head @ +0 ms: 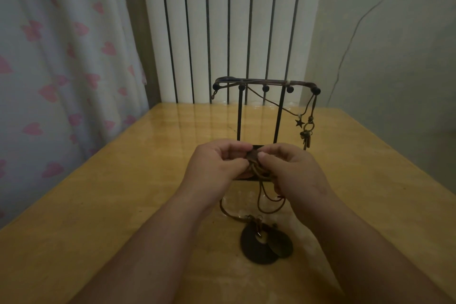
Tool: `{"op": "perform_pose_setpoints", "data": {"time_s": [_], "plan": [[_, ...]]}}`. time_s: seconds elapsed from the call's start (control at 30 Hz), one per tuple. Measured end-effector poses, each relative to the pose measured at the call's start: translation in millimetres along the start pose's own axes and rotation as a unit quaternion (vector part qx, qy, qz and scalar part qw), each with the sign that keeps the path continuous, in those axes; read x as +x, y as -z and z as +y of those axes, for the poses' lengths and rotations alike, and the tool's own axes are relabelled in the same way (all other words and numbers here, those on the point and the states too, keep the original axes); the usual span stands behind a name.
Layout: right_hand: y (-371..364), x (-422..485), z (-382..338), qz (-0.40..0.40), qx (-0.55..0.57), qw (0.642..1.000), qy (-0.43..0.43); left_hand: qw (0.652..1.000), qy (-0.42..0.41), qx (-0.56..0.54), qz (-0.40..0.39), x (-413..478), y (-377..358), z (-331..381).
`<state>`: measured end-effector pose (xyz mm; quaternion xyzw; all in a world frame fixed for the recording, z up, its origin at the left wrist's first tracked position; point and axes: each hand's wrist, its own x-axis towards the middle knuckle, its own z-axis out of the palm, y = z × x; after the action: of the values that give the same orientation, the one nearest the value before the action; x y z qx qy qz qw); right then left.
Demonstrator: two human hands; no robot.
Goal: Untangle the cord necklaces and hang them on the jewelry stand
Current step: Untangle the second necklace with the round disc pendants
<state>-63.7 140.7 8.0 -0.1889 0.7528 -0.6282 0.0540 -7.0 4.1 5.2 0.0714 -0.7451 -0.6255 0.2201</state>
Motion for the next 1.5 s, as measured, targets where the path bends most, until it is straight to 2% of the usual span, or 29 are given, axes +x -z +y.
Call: {"op": "perform_pose_setpoints", "data": {"time_s": [0.3,0.5,0.63,0.7,0.97,1.1,1.5], "plan": [[6,1,-3,0.01,0.103,0.993,-0.05,1.0,0.003,-0.015,0.0,-3,-1,1],[10,4,1,-0.013,0.115,0.992,-0.051,0.999,-0.004,-0.019,-0.032,-4,-2,3],[13,4,0,-0.044,0.134,0.989,-0.039,1.0,-0.007,-0.01,-0.012,-5,-2,5],[13,2,-1,-0.065,0.105,0.992,-0.022,1.0,-0.006,-0.009,0.0,-4,-1,5],[6,0,-1,-0.048,-0.066,0.995,0.051,1.0,0.001,0.014,-0.003,-4,1,3],[4,1,1,-0.012,-0.037,0.998,0.046,1.0,0.011,0.01,-0.015,-3,-2,3],[-1,-4,1,-0.01,-0.013,0.999,0.051,0.999,0.05,0.004,0.001,-4,-3,0]]}}
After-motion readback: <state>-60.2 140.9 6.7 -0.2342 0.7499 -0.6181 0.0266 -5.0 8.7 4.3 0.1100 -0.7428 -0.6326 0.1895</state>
